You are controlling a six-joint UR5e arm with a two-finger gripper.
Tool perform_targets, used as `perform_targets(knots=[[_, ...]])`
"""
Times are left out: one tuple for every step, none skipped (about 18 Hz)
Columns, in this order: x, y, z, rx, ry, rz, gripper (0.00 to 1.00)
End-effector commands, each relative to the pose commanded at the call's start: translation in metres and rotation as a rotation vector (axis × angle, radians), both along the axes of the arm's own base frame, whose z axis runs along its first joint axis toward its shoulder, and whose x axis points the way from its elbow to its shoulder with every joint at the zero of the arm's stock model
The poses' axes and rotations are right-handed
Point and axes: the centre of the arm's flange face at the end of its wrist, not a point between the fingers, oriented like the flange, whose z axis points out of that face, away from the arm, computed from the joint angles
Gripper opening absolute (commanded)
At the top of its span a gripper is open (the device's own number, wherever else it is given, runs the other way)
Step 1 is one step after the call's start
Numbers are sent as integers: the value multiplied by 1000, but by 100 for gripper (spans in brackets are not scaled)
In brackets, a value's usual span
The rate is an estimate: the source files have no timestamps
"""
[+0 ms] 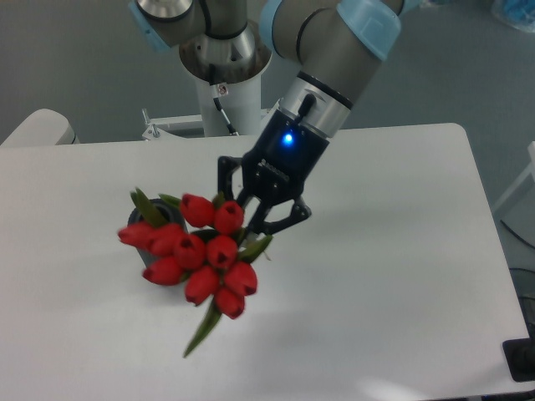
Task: Insert the flowers into the vase
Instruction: 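Carry the red tulip bunch with the gripper over the grey vase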
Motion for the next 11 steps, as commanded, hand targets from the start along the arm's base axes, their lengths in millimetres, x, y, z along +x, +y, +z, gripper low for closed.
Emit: perform_targets(knots=[[5,-2,-4,7,-23,-7,26],[9,-3,-6,20,-39,-18,25],[12,-4,-6,36,-48,-28,25],[14,-6,-7,48,-58,-34,25],[17,-10,-10,49,-68,-35,25],[27,-16,-12,54,-75,-40,25],[37,-20,-14,63,-71,-50,25],[48,-25,-14,67,-68,-56,25],[55,-30,-16,66,-70,-56,25],[59,-31,-19,63,-74,-57,25],[63,-31,-21,64,-72,-65,25]])
